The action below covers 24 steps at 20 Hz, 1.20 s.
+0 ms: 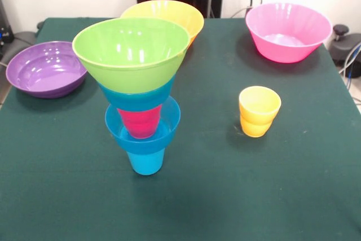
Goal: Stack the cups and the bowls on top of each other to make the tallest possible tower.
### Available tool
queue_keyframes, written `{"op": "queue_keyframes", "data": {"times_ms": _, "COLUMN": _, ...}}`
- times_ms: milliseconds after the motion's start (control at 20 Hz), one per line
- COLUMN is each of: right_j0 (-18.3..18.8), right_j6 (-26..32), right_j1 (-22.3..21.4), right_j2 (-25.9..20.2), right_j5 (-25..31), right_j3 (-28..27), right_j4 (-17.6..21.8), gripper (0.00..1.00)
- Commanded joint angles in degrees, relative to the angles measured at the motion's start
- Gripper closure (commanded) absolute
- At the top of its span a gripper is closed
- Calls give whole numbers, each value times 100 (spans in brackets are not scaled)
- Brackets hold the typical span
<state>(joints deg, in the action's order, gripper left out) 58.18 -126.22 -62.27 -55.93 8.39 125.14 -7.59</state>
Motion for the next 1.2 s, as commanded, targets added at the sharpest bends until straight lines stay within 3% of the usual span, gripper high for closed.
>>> {"op": "queue_keyframes", "data": {"times_ms": 50, "right_j0": -114, "right_j6": 118, "right_j1": 449, "right_j2": 84, "right_j5": 449, "right_j3": 366, "right_j4": 560, "gripper": 100}}
{"op": "queue_keyframes", "data": {"times_ms": 600, "right_j0": -43, "right_j6": 191, "right_j1": 882, "right_j2": 253, "right_j5": 279, "right_j3": 362, "right_j4": 1218, "gripper": 100}}
{"op": "queue_keyframes", "data": {"times_ms": 1200, "right_j0": 230, "right_j6": 249, "right_j1": 1142, "right_j2": 156, "right_j5": 449, "right_j3": 221, "right_j4": 1549, "gripper": 100}}
